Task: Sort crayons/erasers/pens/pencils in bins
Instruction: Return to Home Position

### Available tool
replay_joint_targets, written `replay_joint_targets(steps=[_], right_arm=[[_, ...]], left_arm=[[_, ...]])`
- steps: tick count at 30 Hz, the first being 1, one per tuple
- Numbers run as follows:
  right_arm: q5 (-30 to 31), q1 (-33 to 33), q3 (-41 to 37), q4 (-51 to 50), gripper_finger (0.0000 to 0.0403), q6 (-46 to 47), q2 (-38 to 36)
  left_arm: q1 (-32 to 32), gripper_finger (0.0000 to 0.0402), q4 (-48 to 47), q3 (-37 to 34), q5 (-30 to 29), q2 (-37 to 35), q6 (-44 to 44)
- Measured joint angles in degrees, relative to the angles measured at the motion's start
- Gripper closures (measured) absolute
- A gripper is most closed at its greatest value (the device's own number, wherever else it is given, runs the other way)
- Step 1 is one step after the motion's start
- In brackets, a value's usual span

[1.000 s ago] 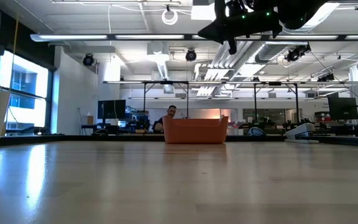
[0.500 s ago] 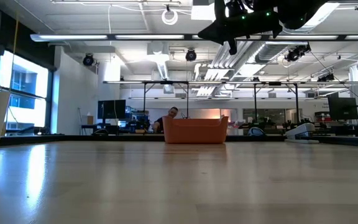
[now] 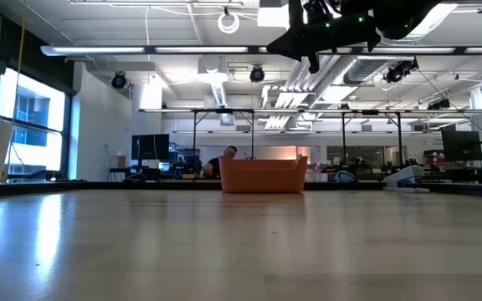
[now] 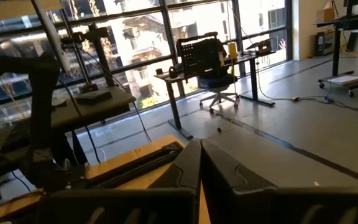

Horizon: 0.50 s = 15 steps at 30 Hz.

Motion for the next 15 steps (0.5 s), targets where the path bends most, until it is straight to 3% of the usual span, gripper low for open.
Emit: replay_joint_targets(steps=[6, 12, 15], right_arm=[[0.01, -0.76, 0.0, -0.71, 0.0403, -1.14, 0.0], [-0.22, -0.76, -0.04, -2.53, 0.0403, 2.87, 0.0], [-4.42, -0.76, -0.04, -2.26, 0.0403, 1.52, -0.09]], left_arm=[[4.7, 0.0396, -8.26, 0.0, -3.98, -9.78, 13.33], [14.4, 0.04, -7.0, -2.7, -10.49, -18.95, 32.02], [20.99, 0.0401, -3.13, -6.26, -11.2, -24.47, 40.67]])
